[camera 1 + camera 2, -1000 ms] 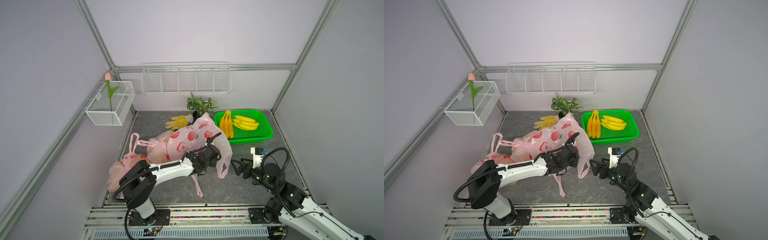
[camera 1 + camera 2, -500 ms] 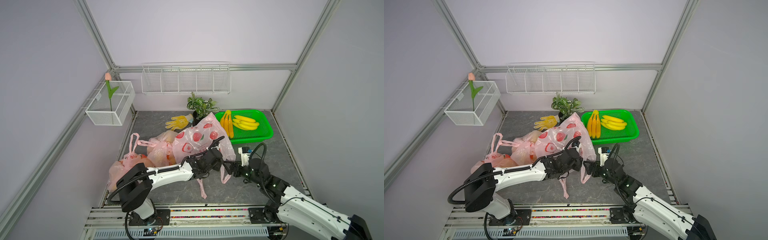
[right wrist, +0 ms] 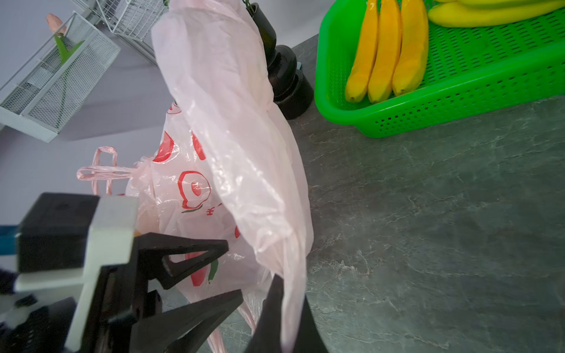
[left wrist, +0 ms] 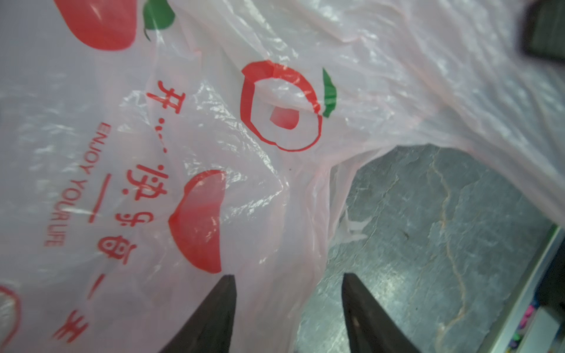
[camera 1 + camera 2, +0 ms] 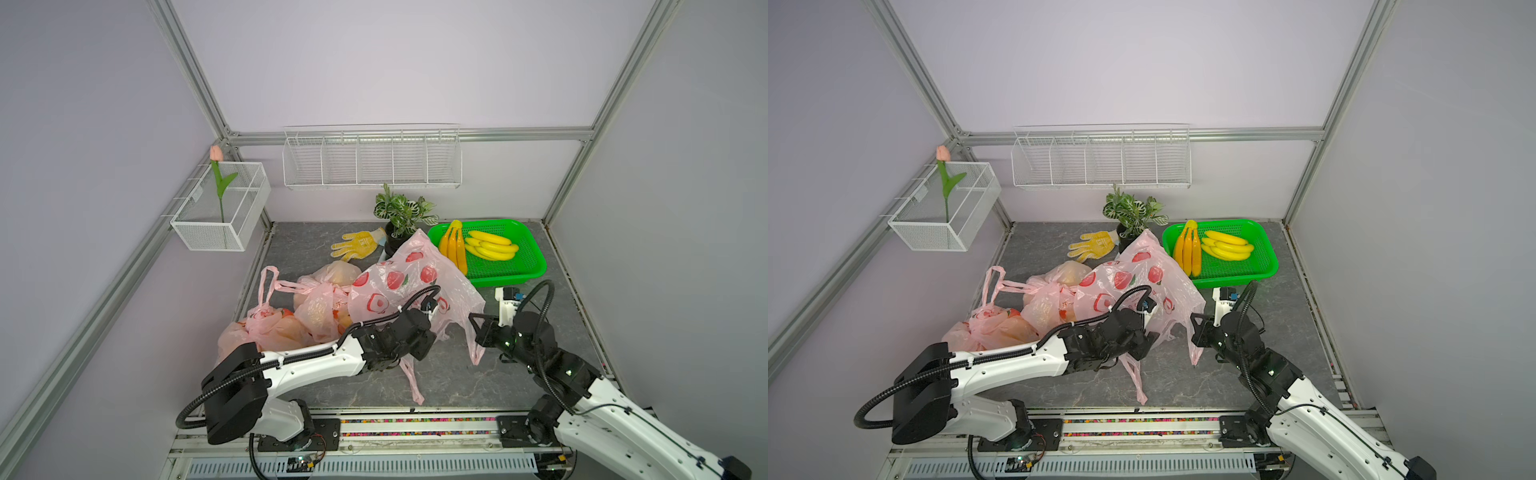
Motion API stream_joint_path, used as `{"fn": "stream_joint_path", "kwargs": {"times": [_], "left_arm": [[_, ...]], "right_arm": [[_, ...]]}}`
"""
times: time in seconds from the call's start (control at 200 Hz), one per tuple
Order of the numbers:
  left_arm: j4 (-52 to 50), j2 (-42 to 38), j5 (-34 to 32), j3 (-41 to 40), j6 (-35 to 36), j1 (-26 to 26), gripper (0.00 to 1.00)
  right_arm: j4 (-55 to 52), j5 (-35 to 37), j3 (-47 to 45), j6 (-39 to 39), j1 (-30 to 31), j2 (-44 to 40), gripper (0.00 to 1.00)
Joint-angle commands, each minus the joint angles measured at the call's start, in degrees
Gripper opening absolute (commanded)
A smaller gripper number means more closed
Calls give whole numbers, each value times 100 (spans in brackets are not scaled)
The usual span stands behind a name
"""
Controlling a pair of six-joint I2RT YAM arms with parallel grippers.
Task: Place the banana into a plastic bag & tie a knot
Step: Open the plastic bag.
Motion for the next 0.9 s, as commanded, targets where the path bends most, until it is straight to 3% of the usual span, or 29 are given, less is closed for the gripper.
{"fn": "stream_joint_path", "kwargs": {"times": [0.0,0.29,0.37,0.445,0.565,0.655,0.895], "left_arm": [[-449,-140,-558,-56,488,-180,69],[-638,1030,-780,491,740,-550,83],[-528,1320,-798,607,632,-557,84],[-582,1622,-1254,801,392,-553,82],[-769,2038,-1880,1103,97,-552,62],[-738,2114,-2079,1115,-15,-553,39],[92,1155,-1670,375,2,-553,0]], "right_arm": [[-333,44,213,170,-37,136,7],[-307,-111,288,315,-50,186,7],[-338,-100,287,327,-64,164,7],[-368,-104,279,354,-68,152,7],[-445,-71,237,404,-105,109,7],[-548,-42,213,433,-155,89,8],[-669,-190,127,174,-672,400,12]]}}
